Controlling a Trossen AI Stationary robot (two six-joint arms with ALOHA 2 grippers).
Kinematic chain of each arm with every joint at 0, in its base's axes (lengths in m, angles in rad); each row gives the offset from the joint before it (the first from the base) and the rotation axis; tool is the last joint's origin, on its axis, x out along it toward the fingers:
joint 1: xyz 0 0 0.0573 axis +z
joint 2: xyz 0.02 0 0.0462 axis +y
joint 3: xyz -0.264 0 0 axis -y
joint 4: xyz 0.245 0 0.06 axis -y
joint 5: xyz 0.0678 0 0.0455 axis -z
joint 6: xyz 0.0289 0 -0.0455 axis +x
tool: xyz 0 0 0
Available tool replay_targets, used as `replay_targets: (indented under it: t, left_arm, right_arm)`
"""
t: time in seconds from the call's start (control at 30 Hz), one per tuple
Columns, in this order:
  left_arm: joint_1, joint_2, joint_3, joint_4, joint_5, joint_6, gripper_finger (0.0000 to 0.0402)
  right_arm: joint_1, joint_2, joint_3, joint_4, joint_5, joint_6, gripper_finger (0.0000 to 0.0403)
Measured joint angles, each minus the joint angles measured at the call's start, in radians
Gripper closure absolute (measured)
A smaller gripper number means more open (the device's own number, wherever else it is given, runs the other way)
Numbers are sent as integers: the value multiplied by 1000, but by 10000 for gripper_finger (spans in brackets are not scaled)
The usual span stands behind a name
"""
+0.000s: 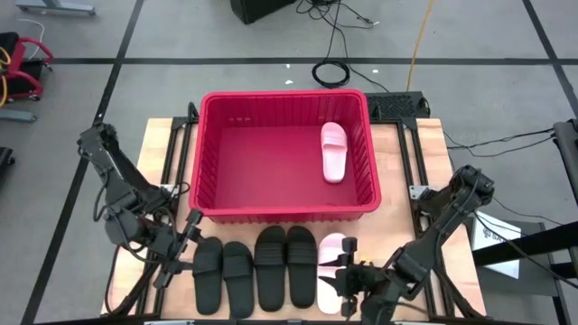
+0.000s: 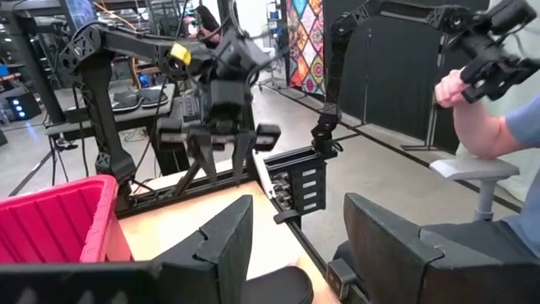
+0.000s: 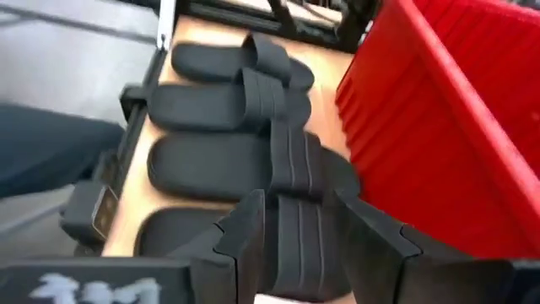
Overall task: Pick and place slides into bin
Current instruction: Put the pink slipper into the red bin
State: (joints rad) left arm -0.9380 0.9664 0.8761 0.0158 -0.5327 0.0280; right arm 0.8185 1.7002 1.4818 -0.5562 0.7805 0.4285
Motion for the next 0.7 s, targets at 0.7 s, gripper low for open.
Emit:
replay_targets:
  t: [0.7]
  left_arm:
    - [1,-5,0,-23,-29,-23,213]
  right_arm:
    - [-2,290,412,-639,-53,288,273]
